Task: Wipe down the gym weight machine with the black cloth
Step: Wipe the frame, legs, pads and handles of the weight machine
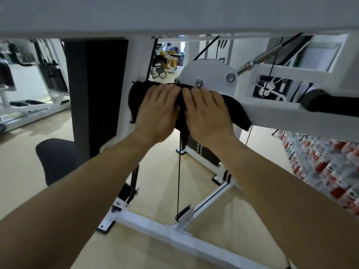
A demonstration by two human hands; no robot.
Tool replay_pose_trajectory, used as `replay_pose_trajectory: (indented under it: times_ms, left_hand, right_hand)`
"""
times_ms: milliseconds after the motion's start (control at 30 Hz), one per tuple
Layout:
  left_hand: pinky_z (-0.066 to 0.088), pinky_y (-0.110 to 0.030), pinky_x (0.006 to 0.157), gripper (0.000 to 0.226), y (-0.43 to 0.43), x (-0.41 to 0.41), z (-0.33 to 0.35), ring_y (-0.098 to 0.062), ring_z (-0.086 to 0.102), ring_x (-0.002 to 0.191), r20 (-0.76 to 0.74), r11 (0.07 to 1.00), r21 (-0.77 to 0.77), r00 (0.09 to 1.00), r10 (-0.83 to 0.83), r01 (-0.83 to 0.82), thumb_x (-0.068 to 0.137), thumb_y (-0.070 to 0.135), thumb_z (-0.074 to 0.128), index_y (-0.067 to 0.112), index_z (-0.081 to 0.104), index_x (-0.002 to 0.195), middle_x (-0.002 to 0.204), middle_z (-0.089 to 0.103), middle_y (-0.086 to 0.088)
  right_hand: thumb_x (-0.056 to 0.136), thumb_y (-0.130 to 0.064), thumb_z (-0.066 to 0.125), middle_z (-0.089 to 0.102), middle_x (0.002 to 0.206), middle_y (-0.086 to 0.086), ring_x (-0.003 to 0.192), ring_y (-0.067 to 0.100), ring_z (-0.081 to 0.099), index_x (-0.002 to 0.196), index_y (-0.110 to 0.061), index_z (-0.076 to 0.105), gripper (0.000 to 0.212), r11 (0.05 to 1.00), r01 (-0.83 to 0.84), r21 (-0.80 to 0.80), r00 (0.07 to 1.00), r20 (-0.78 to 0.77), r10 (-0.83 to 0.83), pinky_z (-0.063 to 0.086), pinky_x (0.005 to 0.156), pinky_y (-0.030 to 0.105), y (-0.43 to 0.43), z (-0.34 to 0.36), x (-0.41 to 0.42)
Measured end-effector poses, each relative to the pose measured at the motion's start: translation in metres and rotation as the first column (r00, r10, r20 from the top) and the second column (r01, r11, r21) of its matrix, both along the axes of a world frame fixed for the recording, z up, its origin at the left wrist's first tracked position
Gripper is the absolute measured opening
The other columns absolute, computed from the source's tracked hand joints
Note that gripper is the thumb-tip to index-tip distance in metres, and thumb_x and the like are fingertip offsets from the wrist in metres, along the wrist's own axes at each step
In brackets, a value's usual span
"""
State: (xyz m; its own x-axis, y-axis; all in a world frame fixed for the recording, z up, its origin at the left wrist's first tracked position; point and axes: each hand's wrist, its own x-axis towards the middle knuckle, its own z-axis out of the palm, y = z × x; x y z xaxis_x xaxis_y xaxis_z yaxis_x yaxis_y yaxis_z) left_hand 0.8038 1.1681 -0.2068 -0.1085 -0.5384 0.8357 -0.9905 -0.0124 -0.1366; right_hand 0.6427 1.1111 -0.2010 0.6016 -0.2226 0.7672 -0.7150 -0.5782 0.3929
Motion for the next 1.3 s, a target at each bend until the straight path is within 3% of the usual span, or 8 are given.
replay_pose_trajectory:
  times_ms: [200, 467, 733, 867, 967, 1067, 1133, 1300]
  left_hand:
    - [0.029, -0.047, 0.117, 0.045, -0.023, -0.073, -0.008, -0.032, 0.047, 0.132, 0.051, 0.993, -0.032, 0.992, -0.113, 0.115, 0.101, 0.028, 0.045, 0.006, 0.051, 0.140, 0.140, 0.055, -0.011]
    - [0.036, -0.043, 0.113, 0.043, 0.001, -0.002, 0.001, -0.029, 0.052, 0.126, 0.021, 0.993, -0.041, 0.993, -0.112, 0.113, 0.100, 0.025, 0.048, 0.007, 0.051, 0.139, 0.138, 0.057, -0.011]
    - [0.056, -0.036, 0.082, 0.029, 0.006, -0.025, 0.023, -0.030, 0.070, 0.099, 0.065, 0.971, -0.095, 0.974, -0.215, 0.220, 0.094, 0.023, 0.059, 0.010, 0.073, 0.115, 0.113, 0.074, -0.007]
    - [0.060, -0.045, 0.078, 0.030, -0.003, -0.047, 0.027, -0.033, 0.070, 0.100, 0.057, 0.946, -0.066, 0.948, -0.313, 0.316, 0.091, 0.017, 0.063, 0.009, 0.071, 0.119, 0.114, 0.073, -0.010]
    - [0.058, -0.046, 0.083, 0.034, -0.011, -0.037, 0.046, -0.030, 0.066, 0.103, 0.148, 0.960, -0.155, 0.966, -0.210, 0.233, 0.093, 0.024, 0.056, 0.010, 0.068, 0.122, 0.115, 0.071, -0.009]
    - [0.050, -0.048, 0.093, 0.017, -0.021, -0.027, 0.075, -0.015, 0.064, 0.100, -0.069, 0.957, -0.266, 0.988, -0.141, 0.118, 0.088, 0.034, 0.060, 0.029, 0.074, 0.096, 0.102, 0.070, 0.008]
    - [0.048, -0.049, 0.090, 0.015, -0.031, -0.026, 0.079, -0.014, 0.062, 0.094, -0.148, 0.967, -0.227, 0.978, -0.148, 0.112, 0.086, 0.036, 0.057, 0.029, 0.070, 0.087, 0.094, 0.067, 0.008]
    - [0.050, -0.035, 0.092, 0.031, -0.031, -0.017, 0.064, -0.027, 0.059, 0.109, -0.133, 0.981, -0.103, 0.975, -0.176, 0.163, 0.096, 0.013, 0.052, 0.012, 0.068, 0.123, 0.121, 0.064, -0.010]
  right_hand:
    - [0.103, -0.034, 0.037, 0.056, 0.132, 0.014, 0.118, 0.033, 0.053, 0.141, -0.008, 0.046, 0.047, 0.997, 0.060, -0.053, 0.997, 0.059, -0.057, 0.037, 0.102, 0.044, -0.011, -0.005, -0.089]
    - [0.095, -0.026, 0.054, 0.059, 0.130, 0.014, 0.117, 0.033, 0.056, 0.138, -0.006, 0.050, 0.048, 0.999, -0.005, -0.046, 0.998, 0.066, 0.008, 0.040, 0.102, 0.044, 0.003, -0.002, -0.016]
    - [0.101, -0.022, 0.053, 0.061, 0.134, 0.007, 0.117, 0.029, 0.058, 0.141, -0.013, 0.054, 0.041, 0.993, -0.097, -0.074, 0.995, 0.026, 0.099, 0.043, 0.099, 0.042, -0.008, 0.002, -0.062]
    - [0.091, -0.009, 0.067, 0.068, 0.117, 0.012, 0.099, 0.036, 0.061, 0.131, -0.010, 0.063, 0.040, 0.987, -0.161, -0.014, 0.986, 0.035, 0.161, 0.050, 0.085, 0.045, -0.017, 0.018, -0.087]
    - [0.087, -0.010, 0.060, 0.067, 0.106, 0.015, 0.094, 0.037, 0.063, 0.121, -0.007, 0.066, 0.034, 0.965, -0.261, 0.035, 0.960, 0.110, 0.256, 0.053, 0.077, 0.043, -0.011, 0.052, -0.064]
    - [0.086, -0.011, 0.059, 0.066, 0.099, 0.012, 0.088, 0.033, 0.063, 0.107, -0.011, 0.068, 0.023, 0.971, -0.226, -0.072, 0.950, 0.202, 0.236, 0.048, 0.065, 0.034, -0.019, 0.086, -0.031]
    - [0.081, -0.011, 0.067, 0.067, 0.093, 0.006, 0.085, 0.031, 0.064, 0.092, -0.014, 0.072, 0.012, 0.975, -0.147, -0.168, 0.969, 0.176, 0.176, 0.048, 0.069, 0.033, -0.032, 0.092, -0.017]
    - [0.088, -0.012, 0.064, 0.064, 0.092, 0.003, 0.086, 0.029, 0.058, 0.094, -0.017, 0.075, 0.014, 0.987, -0.119, -0.105, 0.984, 0.119, 0.131, 0.046, 0.074, 0.036, -0.039, 0.081, -0.024]
